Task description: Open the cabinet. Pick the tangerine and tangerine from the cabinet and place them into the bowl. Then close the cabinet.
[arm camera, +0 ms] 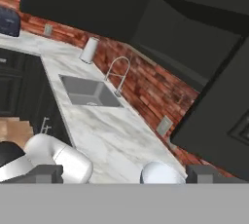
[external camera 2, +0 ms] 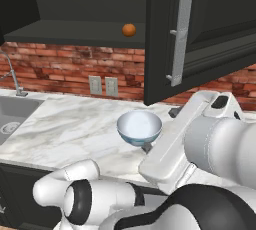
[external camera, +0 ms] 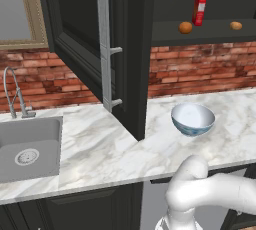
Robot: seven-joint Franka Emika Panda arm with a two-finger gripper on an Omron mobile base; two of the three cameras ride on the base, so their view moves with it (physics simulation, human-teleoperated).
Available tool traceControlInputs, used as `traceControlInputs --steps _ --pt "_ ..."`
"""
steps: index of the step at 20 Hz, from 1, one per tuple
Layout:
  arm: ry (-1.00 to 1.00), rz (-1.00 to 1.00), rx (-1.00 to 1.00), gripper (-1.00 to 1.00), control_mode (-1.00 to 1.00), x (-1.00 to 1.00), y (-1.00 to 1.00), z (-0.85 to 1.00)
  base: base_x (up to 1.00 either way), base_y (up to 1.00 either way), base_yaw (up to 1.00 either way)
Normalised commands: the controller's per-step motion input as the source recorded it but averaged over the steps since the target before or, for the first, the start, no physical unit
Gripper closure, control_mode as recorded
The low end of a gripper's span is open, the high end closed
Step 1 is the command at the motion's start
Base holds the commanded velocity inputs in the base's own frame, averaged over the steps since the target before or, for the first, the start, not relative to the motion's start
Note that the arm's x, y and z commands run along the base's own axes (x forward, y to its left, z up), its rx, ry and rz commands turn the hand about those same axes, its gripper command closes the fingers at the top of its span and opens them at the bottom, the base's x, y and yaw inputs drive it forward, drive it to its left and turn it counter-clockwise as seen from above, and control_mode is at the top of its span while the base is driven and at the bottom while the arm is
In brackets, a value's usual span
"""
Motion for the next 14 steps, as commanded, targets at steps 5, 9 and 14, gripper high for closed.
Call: traceControlInputs --steps 5,9,14 --pt "-0.06 -0.02 -0.06 -1.0 -1.0 -0.04 0.2 0.02 0.0 0.0 0.0" --pt "0.0 0.0 0.0 -1.0 -1.0 0.0 0.0 0.0 0.0 0.0 0.0" --pt "0.0 0.0 0.0 -1.0 -1.0 0.0 0.0 0.0 0.0 0.0 0.0"
